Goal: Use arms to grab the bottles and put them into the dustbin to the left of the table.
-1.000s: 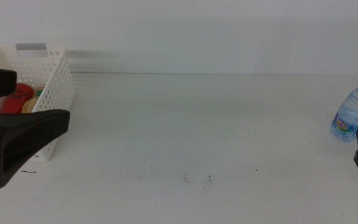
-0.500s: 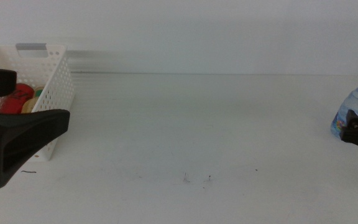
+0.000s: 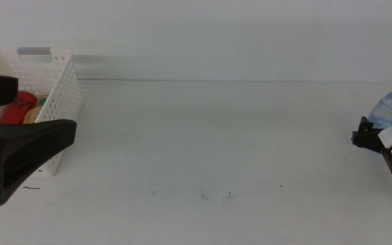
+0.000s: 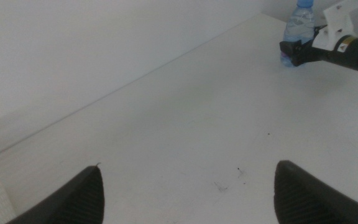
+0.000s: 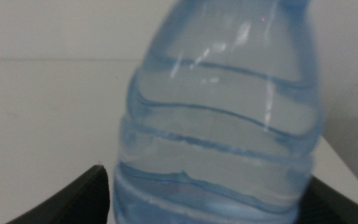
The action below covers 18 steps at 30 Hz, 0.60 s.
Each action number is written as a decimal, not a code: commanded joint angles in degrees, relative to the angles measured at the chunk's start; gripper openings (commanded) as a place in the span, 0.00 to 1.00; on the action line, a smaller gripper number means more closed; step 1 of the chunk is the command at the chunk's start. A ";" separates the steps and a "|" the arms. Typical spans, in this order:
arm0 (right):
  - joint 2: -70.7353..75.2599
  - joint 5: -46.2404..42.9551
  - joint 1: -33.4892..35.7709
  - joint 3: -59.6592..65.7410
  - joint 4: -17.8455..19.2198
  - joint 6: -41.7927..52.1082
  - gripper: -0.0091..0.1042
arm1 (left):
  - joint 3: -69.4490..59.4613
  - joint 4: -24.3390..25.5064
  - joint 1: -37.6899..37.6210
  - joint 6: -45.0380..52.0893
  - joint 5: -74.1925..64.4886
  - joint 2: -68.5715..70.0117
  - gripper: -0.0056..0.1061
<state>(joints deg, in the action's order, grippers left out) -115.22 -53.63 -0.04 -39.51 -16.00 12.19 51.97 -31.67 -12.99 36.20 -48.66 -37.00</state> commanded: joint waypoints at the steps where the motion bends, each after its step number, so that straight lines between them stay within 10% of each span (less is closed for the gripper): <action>1: -1.83 -0.37 -0.55 -1.75 -0.06 0.87 0.90 | 0.05 -0.15 -0.25 -0.21 0.44 0.25 0.89; 9: -5.11 -0.65 -0.55 -6.09 -0.75 1.62 0.79 | 0.05 -0.15 -0.25 -0.21 0.44 0.25 0.89; 15: -5.58 0.28 0.00 -6.86 -1.32 2.87 0.06 | 0.05 -0.15 -0.25 -0.21 0.44 0.25 0.89; 18: -1.78 0.98 4.17 -6.86 -0.35 6.59 0.06 | 0.05 -0.05 -0.25 -0.21 0.44 0.25 0.89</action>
<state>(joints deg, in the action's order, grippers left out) -119.35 -51.69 2.14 -46.19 -18.30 16.10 51.97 -31.67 -12.99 36.20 -48.66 -37.00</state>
